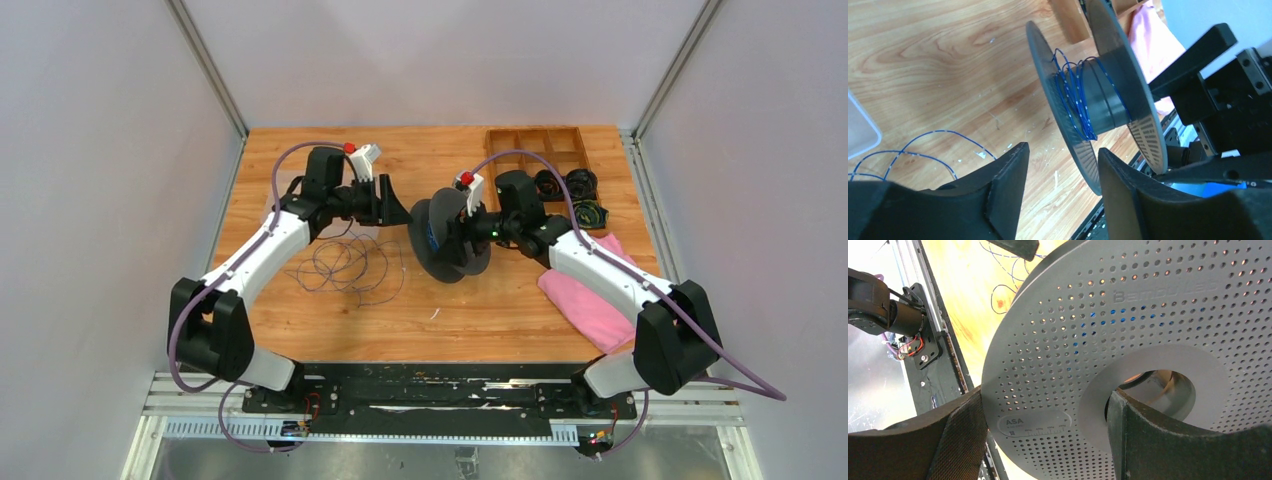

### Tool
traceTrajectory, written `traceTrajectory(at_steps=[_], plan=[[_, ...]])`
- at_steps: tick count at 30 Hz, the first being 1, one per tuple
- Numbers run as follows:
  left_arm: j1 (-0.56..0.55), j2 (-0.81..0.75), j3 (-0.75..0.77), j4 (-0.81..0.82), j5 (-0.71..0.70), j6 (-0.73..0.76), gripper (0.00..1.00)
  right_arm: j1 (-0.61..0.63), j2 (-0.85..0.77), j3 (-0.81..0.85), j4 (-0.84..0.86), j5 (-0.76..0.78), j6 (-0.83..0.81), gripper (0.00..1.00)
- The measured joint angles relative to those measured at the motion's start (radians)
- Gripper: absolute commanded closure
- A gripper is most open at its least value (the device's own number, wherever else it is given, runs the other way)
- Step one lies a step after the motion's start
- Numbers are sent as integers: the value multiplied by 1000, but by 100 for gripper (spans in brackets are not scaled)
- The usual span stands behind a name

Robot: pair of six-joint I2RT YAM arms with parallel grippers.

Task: Wrap the cables
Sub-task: Place the cable reel at the center of the board.

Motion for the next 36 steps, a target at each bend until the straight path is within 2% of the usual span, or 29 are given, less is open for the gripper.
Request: traceTrajectory(at_steps=[5,15,22,25,27,30,36], plan=[[-20,40,35,-46,-45,-34,47,5,0,0,11,11,0,97],[-66,98,106,-86,-75,-64,65,14,0,0,11,29,-1,97],[-86,144,124,-101,-101,-72,84,16,0,0,9,40,-6,97],[-89,145,126,-107,-117,-97,98,17,3,0,8,44,-12,96],[-89,145,128,-108,-127,-127,100,19,8,0,9,48,-20,94],[-89,144,127,-112,-141,-169,100,21,14,0,10,48,-29,89],[-92,144,128,-134,-174,-211,100,21,32,1,6,46,-53,62]])
